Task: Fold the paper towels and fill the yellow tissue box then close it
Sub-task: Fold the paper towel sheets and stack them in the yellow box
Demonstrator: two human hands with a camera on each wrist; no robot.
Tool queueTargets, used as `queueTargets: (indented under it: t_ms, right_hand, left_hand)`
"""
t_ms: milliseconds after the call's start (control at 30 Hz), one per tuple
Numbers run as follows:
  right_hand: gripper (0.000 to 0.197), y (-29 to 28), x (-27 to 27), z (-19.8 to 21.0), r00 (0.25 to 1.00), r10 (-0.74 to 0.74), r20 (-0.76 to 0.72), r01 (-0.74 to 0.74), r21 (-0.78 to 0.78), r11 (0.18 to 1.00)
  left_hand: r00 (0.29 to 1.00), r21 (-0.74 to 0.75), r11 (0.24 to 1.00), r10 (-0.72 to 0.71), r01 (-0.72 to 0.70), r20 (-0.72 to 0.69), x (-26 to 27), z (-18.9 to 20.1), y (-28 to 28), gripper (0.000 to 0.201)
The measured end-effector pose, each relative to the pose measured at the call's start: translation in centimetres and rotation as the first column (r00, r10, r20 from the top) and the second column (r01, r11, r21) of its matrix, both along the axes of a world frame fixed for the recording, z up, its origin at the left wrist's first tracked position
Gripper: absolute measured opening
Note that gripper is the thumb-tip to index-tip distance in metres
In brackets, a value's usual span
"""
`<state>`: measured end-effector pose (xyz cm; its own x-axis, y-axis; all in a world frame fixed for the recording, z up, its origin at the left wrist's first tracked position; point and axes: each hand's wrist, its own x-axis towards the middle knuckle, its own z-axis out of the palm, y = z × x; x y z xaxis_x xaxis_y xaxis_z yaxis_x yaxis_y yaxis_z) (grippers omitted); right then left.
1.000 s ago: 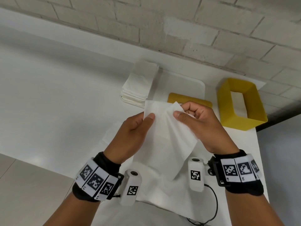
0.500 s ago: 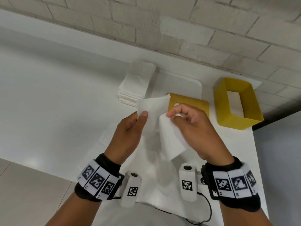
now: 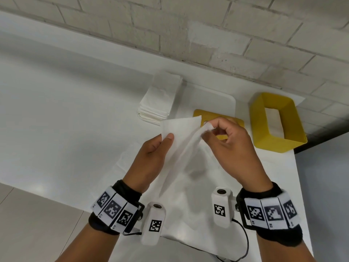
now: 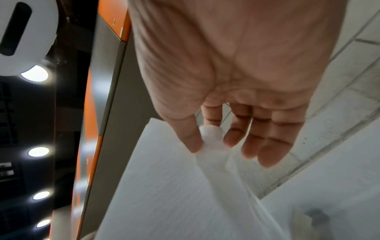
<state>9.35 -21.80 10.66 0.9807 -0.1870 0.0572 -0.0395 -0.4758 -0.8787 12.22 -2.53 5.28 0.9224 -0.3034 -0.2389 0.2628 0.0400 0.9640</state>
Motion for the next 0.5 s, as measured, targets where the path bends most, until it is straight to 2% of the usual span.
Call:
queueTargets:
  t_ms: [67,167,267,333,500]
  right_hand:
    - [0.006,0.0,0.1,0.0,1.0,0.003,0.025,-0.003,0.019,1.0]
    - [0.007,0.3,0.1,0.1,0.999,0.03,0.028,-0.034,0.162,0.986]
    - [0.004,0.5,0.3,-0.2,0.999,-0.037,0.038,0.026,0.244,0.969]
    - [0.007,0.5,0.4,-0.5,0.996,-0.08,0.031,0.066,0.317,0.946]
    - [0.017,0.8,0.4,-1.0,0.996,-0.032,-0.077,0.068,0.527,0.847]
  left_hand:
    - [1.0,-0.009,1.0,-0.017,0.017,-0.016,0.1,0.0,0.0,0.068]
    - [0.998,-0.014,0.999,-0.037,0.037,-0.041,0.2,0.2,-0.2,0.056]
    - [0.997,-0.049,0.999,-0.018,0.015,-0.077,0.2,0.1,-0.3,0.036]
    - [0.994,-0.072,0.997,-0.018,0.01,-0.108,0.3,0.1,-0.3,0.034]
    - [0.993,-0.161,0.985,-0.072,0.055,-0.098,0.3,0.7,-0.5,0.034]
